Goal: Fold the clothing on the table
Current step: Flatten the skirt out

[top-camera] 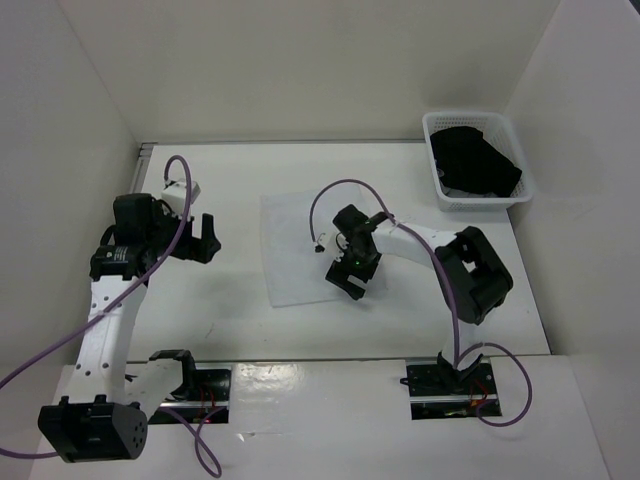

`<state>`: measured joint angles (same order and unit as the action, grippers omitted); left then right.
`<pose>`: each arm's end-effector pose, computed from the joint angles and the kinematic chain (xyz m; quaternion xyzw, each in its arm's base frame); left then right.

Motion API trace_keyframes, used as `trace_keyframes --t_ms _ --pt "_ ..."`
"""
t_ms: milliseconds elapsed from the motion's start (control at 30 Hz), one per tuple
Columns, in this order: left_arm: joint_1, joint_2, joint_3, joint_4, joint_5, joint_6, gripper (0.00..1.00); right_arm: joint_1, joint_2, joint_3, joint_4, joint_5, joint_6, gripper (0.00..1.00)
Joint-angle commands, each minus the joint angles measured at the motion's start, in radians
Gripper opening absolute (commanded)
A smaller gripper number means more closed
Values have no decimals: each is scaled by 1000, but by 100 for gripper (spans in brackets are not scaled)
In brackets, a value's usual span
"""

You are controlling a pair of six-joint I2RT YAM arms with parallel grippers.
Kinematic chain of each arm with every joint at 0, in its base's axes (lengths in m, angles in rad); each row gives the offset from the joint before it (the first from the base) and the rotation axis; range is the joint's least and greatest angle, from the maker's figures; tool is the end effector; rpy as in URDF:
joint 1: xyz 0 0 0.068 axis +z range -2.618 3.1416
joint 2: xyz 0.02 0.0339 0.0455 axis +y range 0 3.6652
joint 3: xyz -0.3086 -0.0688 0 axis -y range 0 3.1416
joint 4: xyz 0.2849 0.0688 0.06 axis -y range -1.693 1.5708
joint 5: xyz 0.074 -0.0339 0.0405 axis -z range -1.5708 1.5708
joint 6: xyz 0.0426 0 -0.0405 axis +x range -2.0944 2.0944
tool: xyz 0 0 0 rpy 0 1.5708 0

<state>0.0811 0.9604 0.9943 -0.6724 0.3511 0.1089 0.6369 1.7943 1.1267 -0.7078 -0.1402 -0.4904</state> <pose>0.2178 0.0030 0.3681 0.0907 0.8784 -0.1133 0.4553 0.2954 0.2259 0.1712 -0.5362 0.8356 0.0766 0.0919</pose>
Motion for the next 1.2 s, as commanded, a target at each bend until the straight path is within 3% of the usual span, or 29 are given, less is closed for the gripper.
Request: trace_keyframes --t_ms 0,700,1167 --pt "5 -31 -11 30 -1 20 100 14 48 21 -18 -90 1 99" --pt "5 -40 -11 30 -1 20 100 23 79 50 -199 -326 -155 99" --pt "5 -40 -20 30 -1 20 100 23 48 50 -217 -378 -197 99"
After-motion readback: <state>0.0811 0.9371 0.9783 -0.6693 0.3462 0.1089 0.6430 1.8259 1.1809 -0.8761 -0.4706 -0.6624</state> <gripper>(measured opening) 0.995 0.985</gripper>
